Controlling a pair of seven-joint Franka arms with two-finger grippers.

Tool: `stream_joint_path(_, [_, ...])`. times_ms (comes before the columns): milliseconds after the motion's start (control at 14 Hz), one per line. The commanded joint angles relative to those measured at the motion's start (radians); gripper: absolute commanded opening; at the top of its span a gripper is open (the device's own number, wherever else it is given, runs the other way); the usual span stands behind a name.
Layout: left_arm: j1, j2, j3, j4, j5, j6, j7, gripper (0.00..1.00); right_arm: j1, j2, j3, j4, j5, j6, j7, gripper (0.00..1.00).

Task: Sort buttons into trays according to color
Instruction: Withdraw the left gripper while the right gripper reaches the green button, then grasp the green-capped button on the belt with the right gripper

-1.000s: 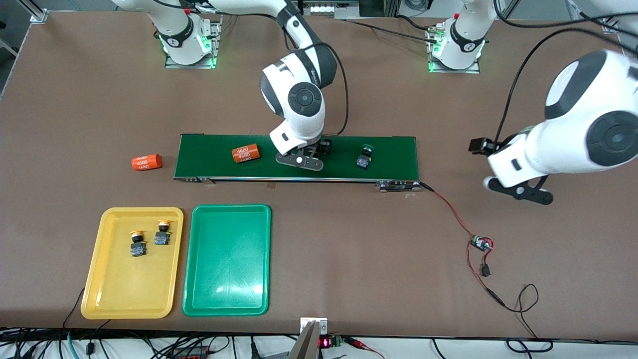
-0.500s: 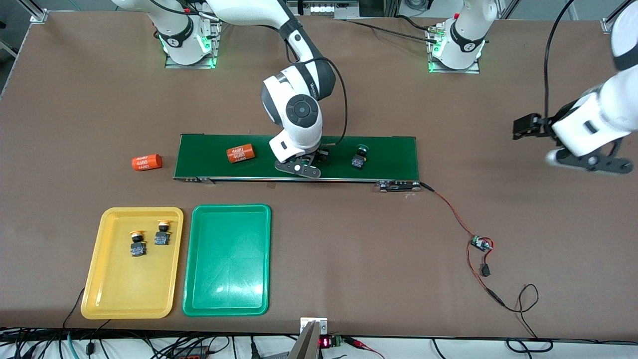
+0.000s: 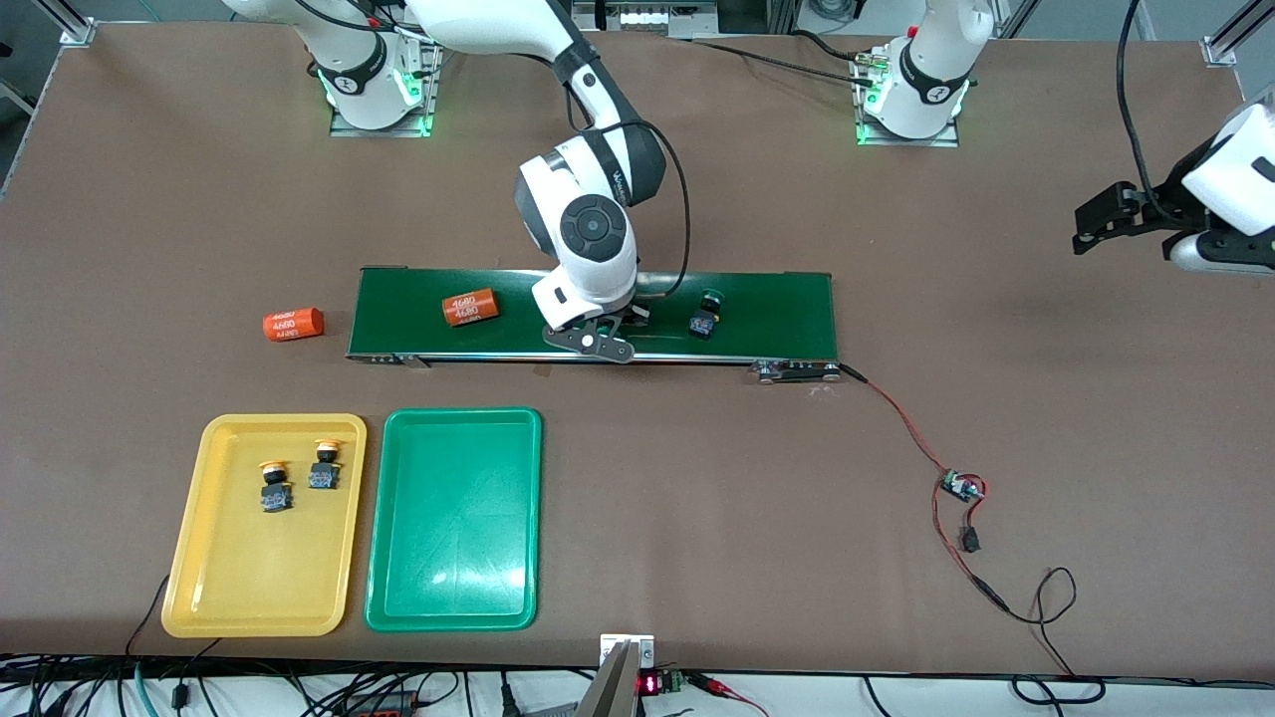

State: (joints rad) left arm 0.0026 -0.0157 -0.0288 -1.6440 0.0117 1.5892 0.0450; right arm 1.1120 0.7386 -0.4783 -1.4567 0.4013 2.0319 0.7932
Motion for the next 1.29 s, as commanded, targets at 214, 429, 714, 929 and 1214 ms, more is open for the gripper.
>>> stream_joint_path(214, [-0.016, -0.006, 0.003, 0.007, 0.004, 0.018, 0.013, 1.0, -0.095, -0.004, -0.051, 0.091, 0.013, -0.01, -0.012, 0.14])
stream_joint_path(429, [-0.016, 0.002, 0.001, 0.013, 0.007, 0.025, 0.001, 1.0, -0.121, -0.004, -0.051, 0.14, 0.011, -0.05, -0.014, 0.13])
stream_joint_path(714, [-0.016, 0.002, -0.022, 0.013, 0.007, 0.02, -0.001, 1.0, -0.147, -0.004, -0.049, 0.141, 0.016, -0.051, -0.046, 0.12])
stream_joint_path(929, [-0.016, 0.002, -0.023, 0.013, 0.007, 0.02, 0.001, 1.0, -0.133, -0.005, -0.048, 0.141, 0.011, -0.051, -0.049, 0.12])
stream_joint_path(1214, [-0.016, 0.002, -0.023, 0.015, 0.007, 0.017, 0.001, 1.0, -0.087, -0.018, -0.045, 0.108, 0.005, -0.163, -0.095, 0.12])
